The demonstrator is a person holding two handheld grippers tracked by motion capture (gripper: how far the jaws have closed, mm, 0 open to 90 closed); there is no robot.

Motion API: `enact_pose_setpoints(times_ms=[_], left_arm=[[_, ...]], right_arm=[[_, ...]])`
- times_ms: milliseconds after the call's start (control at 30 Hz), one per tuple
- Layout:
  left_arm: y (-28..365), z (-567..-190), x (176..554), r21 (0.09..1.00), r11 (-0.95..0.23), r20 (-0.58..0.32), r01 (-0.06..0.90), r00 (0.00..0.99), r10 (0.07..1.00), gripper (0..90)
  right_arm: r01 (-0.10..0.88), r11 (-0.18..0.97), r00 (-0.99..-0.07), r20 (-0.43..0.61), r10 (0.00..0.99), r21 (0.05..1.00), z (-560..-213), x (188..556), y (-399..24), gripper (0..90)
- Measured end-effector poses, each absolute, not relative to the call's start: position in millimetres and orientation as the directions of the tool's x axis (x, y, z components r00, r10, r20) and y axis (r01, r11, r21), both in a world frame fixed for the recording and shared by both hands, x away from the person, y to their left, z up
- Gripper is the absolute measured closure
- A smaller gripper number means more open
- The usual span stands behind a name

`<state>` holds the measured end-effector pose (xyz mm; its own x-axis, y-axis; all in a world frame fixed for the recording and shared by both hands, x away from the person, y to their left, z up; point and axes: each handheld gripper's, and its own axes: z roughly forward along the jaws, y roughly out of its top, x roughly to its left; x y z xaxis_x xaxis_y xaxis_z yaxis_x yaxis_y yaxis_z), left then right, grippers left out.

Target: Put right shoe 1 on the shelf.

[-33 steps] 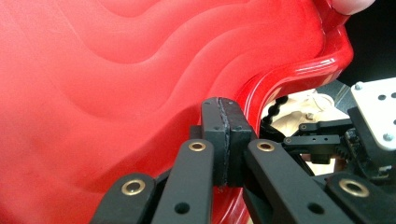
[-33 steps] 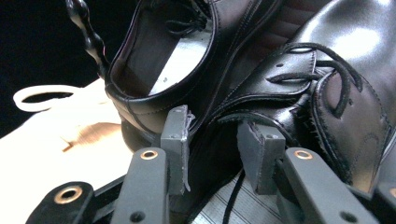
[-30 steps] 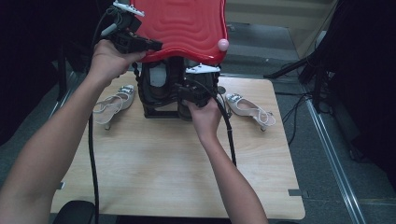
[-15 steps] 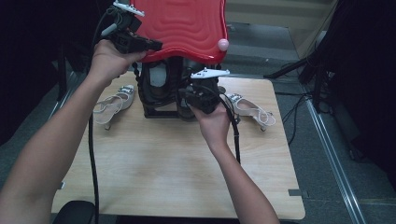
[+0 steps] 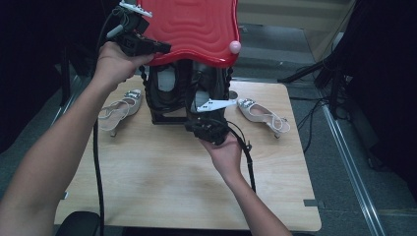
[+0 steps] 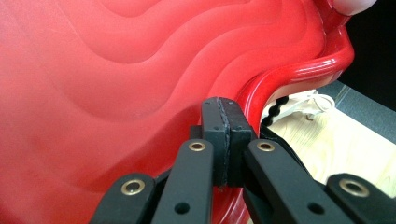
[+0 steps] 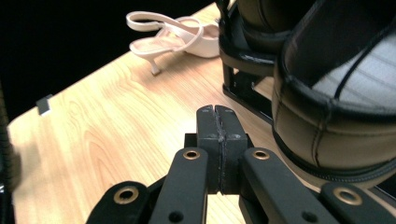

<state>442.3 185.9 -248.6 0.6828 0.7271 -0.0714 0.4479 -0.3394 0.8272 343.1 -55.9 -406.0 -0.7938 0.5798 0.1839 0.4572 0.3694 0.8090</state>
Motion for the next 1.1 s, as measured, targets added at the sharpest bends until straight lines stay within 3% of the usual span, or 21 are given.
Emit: enact_pose_setpoints(times_ms=[733,967,1100], left_arm=[[186.3,-248.2,442.6,0.825,-0.338,-0.077,0.453,0.683,0.726,90.0],[185.8,-248.0,442.6,0.824,-0.337,-0.080,0.456,0.682,0.727,90.0],[185.9,-247.7,442.7,0.822,-0.337,-0.082,0.460,0.681,0.728,90.0]], right_arm=[[0.416,0.386,-0.753,0.073,0.654,0.823,-386.1,390.9,-66.5,90.0],[0.465,0.324,-0.727,0.146,0.671,0.824,-380.5,412.4,-71.6,90.0],[0.446,0.341,-0.731,0.117,0.672,0.827,-381.3,416.5,-66.4,90.0]])
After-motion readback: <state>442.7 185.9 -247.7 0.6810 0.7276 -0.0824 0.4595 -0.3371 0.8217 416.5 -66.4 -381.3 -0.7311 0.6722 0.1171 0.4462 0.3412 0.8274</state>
